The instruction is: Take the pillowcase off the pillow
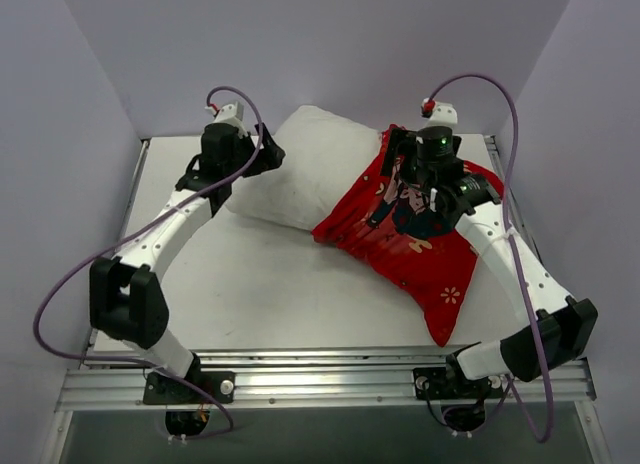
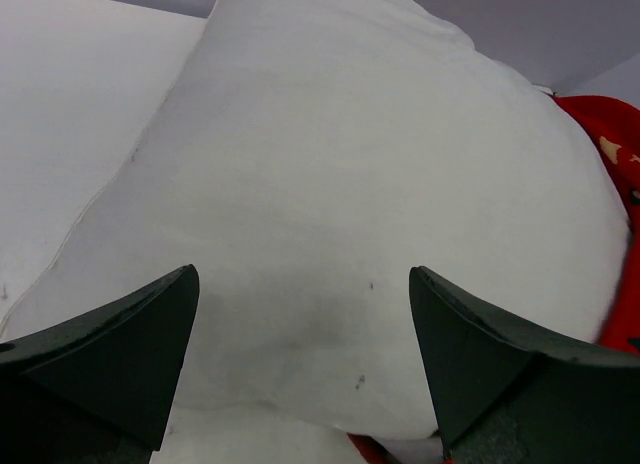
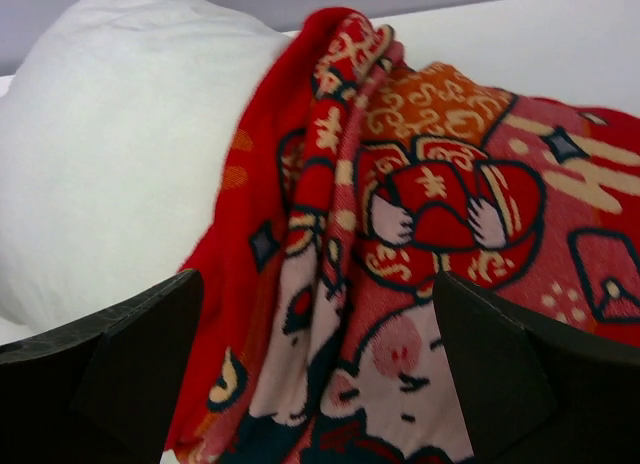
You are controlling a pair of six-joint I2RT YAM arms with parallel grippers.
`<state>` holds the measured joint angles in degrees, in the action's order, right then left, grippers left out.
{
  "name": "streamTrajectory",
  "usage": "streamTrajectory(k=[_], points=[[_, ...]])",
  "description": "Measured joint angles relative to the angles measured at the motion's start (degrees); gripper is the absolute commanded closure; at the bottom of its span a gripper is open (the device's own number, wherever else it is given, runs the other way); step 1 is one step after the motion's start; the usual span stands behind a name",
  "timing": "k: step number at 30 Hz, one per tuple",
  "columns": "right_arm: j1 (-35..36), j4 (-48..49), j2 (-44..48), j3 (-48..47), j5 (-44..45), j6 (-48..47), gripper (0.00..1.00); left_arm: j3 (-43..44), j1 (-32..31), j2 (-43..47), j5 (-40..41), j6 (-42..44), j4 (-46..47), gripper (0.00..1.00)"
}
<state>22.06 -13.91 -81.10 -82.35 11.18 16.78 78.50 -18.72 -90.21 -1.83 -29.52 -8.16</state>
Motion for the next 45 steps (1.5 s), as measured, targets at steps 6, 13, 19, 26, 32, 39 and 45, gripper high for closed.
streamTrajectory(k=[6,13,19,26,32,39,45], points=[[-0.17,-0.7,4.98,8.96,5.11,4.24,0.06,3.63,-0.5,-11.54,0.37,0.11,5.81,0.06],[-0.37,2.25,-1.05,12.24,1.51,2.75,0.07,-3.98,-1.55,-12.13,0.55,-3.1,12.52,0.06],[-0.26,6.25,-4.96,11.43,-2.58,-2.1,0.08,-24.96,-4.61,2.54,2.69,-8.44,15.1,0.06],[2.19,10.99,-9.64,8.07,-5.75,-7.54,0.08,-42.07,-10.6,27.89,6.25,-12.22,2.08,0.06],[4.68,13.31,-14.6,3.89,-6.34,-9.57,0.08,-38.84,-10.45,36.68,13.05,-8.26,-3.34,0.06],[5.03,14.58,-10.91,7.5,-5.07,-6.71,0.05,-17.49,-2.6,14.93,13.0,-1.31,-1.53,0.06],[5.66,12.76,-2.45,12.94,-1.01,-0.55,0.03,4.24,3.19,-6.69,7.19,1.53,1.7,0.06]])
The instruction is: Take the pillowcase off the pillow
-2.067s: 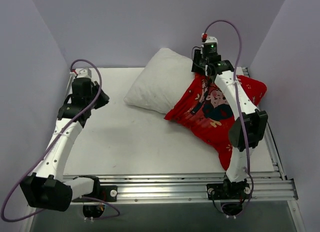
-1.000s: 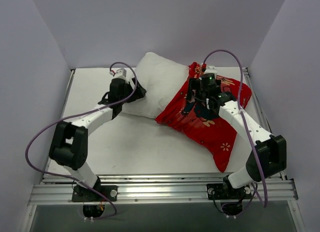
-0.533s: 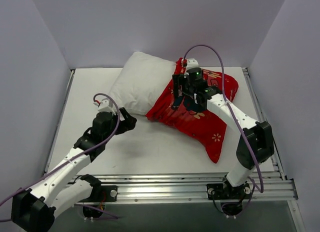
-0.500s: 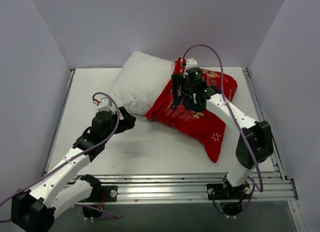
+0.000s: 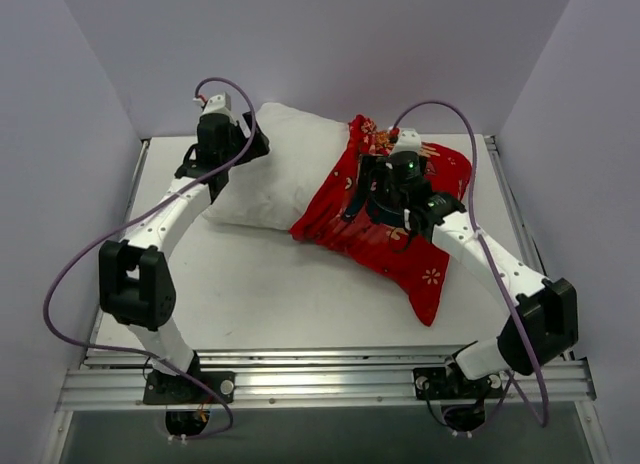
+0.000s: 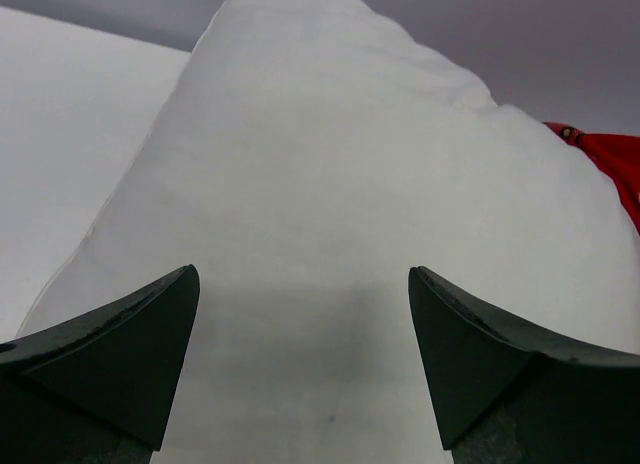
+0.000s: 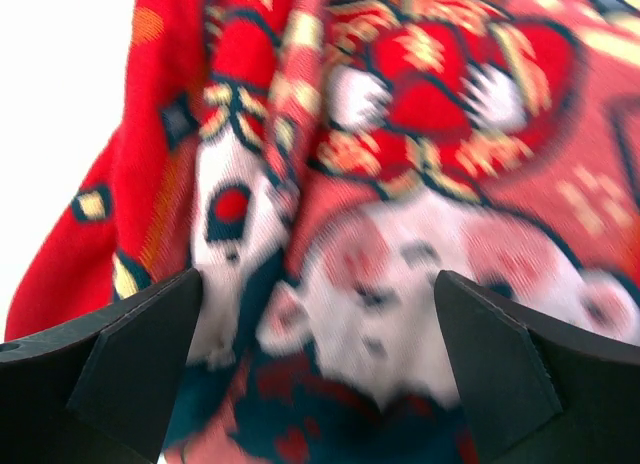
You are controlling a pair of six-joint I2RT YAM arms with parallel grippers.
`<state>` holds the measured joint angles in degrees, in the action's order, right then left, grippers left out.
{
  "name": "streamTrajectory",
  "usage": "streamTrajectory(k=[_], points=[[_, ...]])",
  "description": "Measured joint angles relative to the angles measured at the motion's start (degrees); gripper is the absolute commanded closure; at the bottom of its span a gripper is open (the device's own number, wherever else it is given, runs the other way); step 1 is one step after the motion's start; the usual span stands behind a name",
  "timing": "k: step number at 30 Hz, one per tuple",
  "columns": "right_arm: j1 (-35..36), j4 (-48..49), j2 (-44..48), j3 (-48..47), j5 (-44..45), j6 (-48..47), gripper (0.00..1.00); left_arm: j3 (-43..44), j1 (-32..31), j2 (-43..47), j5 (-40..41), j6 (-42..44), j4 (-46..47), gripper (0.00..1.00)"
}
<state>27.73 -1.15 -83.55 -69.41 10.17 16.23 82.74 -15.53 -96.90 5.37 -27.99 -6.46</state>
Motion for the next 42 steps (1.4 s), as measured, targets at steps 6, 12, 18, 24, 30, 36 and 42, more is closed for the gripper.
streamTrajectory(k=[6,12,18,24,30,36,42], points=[[-0.2,-1.01,5.35,6.19,5.29,6.84,0.03,7.52,0.24,-11.85,-4.28,1.97,1.38,0.06],[-1.49,3.02,-1.31,6.36,1.14,5.03,0.05,-8.31,0.02,-5.97,-5.27,-3.13,10.64,0.06],[-2.75,7.3,-8.72,1.29,-1.79,-0.68,0.05,-33.66,-5.7,15.91,2.36,-11.15,13.49,0.06],[-2.93,8.72,-11.76,-2.27,-4.81,-5.27,0.05,-42.42,-12.59,30.73,7.06,-14.86,5.51,0.06],[-2.82,7.58,-12.37,-4.72,-6.38,-5.97,0.05,-36.92,-14.32,33.48,10.01,-8.46,-6.78,0.06],[-2.47,4.52,-9.99,-5.86,-5.95,-5.38,0.04,-27.47,-25.31,34.16,12.17,6.84,-12.72,0.06],[-1.4,1.16,-0.76,-3.45,-5.97,-2.51,0.05,-26.38,-36.54,33.27,18.51,20.02,-12.33,0.06]])
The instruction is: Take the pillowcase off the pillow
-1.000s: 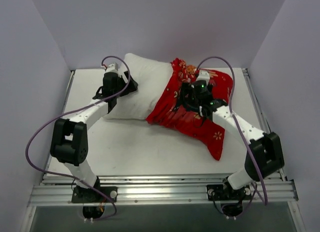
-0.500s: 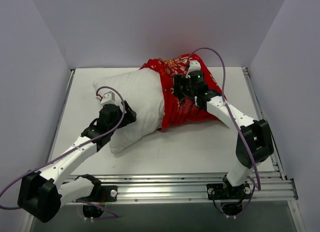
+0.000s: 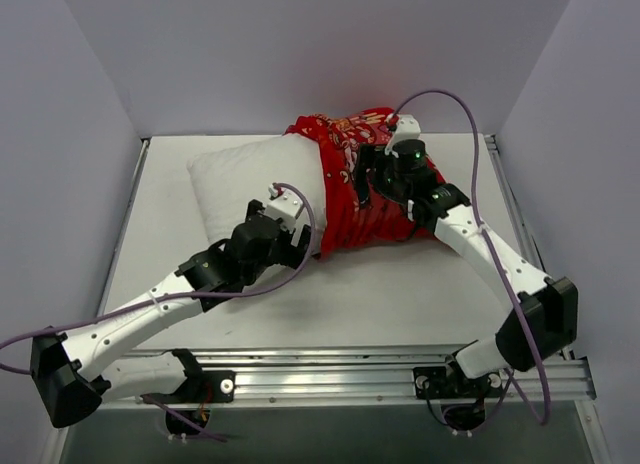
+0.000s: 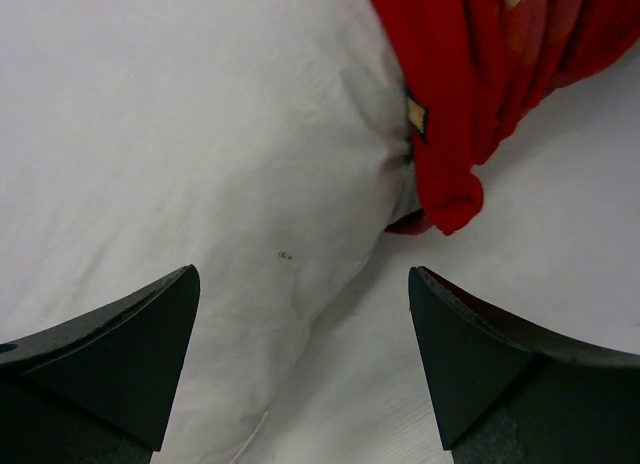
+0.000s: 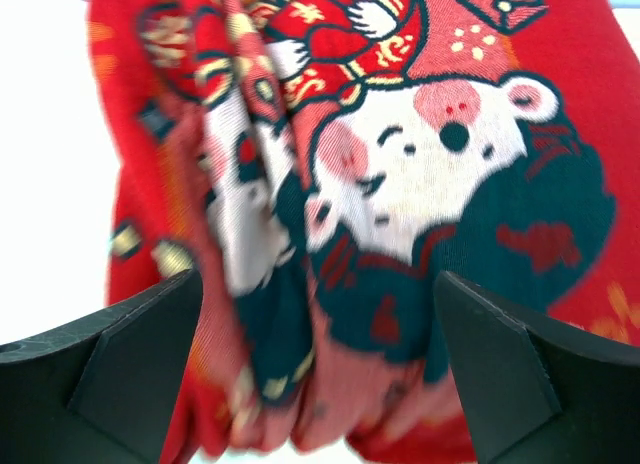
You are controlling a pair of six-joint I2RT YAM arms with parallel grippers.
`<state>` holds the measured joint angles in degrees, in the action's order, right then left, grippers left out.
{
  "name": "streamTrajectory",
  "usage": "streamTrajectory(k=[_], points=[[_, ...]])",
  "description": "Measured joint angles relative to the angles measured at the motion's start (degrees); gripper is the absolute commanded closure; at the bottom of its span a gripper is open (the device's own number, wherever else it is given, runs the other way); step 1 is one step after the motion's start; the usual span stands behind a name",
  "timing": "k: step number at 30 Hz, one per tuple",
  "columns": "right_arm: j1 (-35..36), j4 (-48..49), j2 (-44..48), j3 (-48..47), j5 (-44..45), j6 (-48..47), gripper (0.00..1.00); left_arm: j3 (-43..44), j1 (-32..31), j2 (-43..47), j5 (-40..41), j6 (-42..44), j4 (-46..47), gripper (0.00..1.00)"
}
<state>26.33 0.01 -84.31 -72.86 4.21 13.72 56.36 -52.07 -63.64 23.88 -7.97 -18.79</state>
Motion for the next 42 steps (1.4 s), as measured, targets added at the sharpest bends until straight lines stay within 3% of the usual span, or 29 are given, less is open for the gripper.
streamTrajectory(k=[7,16,20,21,22,23,27,39,42], points=[[0.81,-0.48,11.26,8.63,-1.25,3.3,0.05,-1.53,0.79,-9.84,7.21,4.17,4.2,0.06],[5.95,2.25,14.14,20.57,-2.64,6.64,0.05,-2.08,5.4,-17.0,4.92,2.27,10.78,0.02],[9.05,6.03,14.12,26.36,-2.75,9.16,0.06,-3.13,7.17,-18.43,3.32,0.07,13.86,0.23],[9.6,7.02,13.99,27.54,-2.71,9.75,0.06,-3.26,7.39,-18.84,3.21,-0.44,14.49,0.38],[9.99,7.87,13.75,28.46,-2.58,10.29,0.06,-3.28,7.61,-19.45,3.1,-1.01,15.21,0.46],[10.23,8.92,13.33,29.33,-2.34,10.73,0.06,-3.26,7.72,-19.98,3.08,-1.38,15.67,0.62],[10.43,11.47,11.78,30.05,-0.92,11.85,0.07,-3.26,7.93,-21.18,2.23,-2.89,17.38,0.97],[10.43,17.14,7.06,30.8,2.51,12.72,0.12,-0.7,7.98,-17.88,-0.55,-5.22,12.2,0.98],[10.45,18.56,4.68,30.8,2.62,12.9,0.18,0.13,7.91,-16.83,-1.25,-5.4,10.21,0.98]])
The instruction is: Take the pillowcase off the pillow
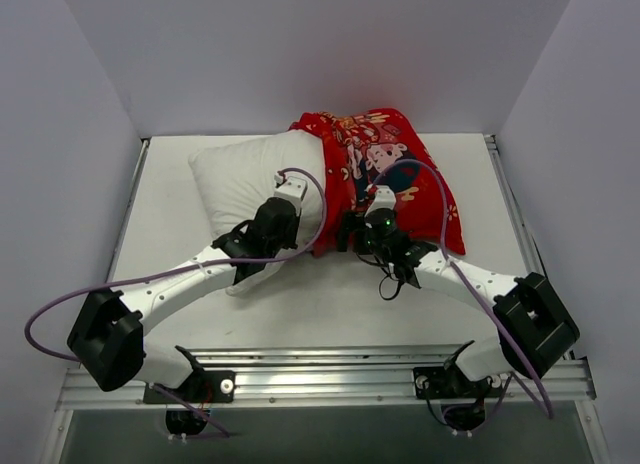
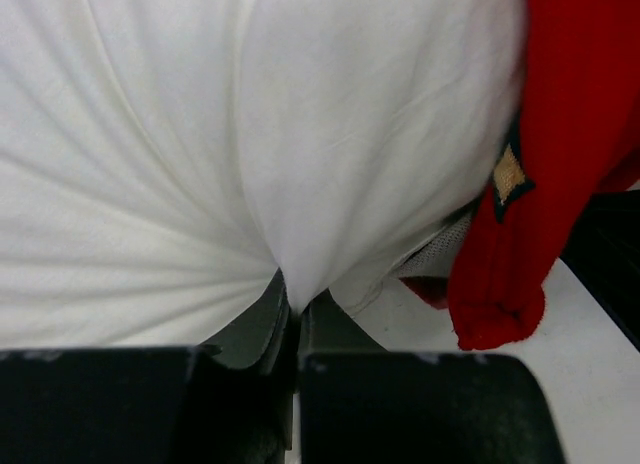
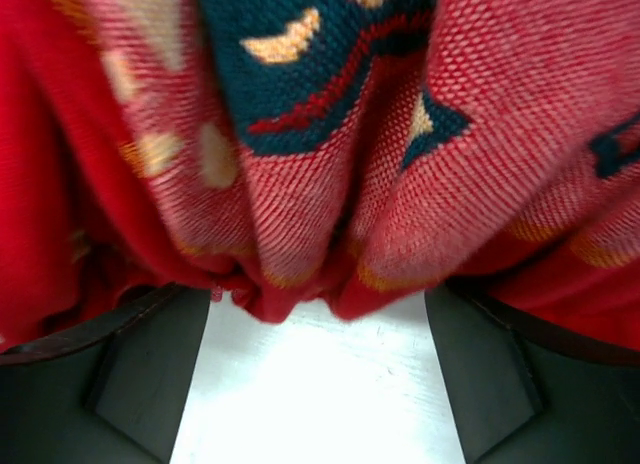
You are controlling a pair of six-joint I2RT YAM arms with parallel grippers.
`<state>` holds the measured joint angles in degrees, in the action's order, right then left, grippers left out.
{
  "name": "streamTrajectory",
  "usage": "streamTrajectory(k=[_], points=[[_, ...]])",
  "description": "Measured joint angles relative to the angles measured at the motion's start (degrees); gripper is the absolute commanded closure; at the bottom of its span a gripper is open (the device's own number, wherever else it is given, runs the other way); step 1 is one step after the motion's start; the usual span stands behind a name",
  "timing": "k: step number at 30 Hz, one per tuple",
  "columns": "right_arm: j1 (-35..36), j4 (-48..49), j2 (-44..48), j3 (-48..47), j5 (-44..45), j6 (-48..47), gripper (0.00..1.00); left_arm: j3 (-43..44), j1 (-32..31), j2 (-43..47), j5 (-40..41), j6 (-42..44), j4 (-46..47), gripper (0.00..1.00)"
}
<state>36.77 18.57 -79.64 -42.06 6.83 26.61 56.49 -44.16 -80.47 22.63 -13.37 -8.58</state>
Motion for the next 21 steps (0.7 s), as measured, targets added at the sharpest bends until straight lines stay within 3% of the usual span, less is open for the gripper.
streamTrajectory(k=[1,3,4,7,12,21], points=[[-0.02,0.42,-0.72,0.0,0.02,0.07,0.21,0.15,0.0,0.33,-0.22,0.0,-0.68,0.98],[-0.04,0.9,-1.77,-0.02,0.39,-0.02,0.43,0.66,0.0,0.81,-0.61,-0.11,-2.05,0.98],[-0.04,1.01,-2.03,-0.02,0.61,0.07,0.65,0.9,-0.04,1.07,-0.7,-0.26,-2.78,0.98],[-0.52,0.72,-2.14,-0.48,1.33,0.0,1.0,1.31,-0.07,2.38,-0.81,-1.4,-4.9,0.98],[-5.9,-2.4,-2.12,-3.67,0.76,0.92,1.0,3.72,1.9,5.05,-2.34,-4.22,-8.98,0.98],[-22.99,-11.23,1.03,-15.72,-9.07,6.64,1.0,6.93,14.73,13.2,-12.31,-9.99,-14.23,0.98]])
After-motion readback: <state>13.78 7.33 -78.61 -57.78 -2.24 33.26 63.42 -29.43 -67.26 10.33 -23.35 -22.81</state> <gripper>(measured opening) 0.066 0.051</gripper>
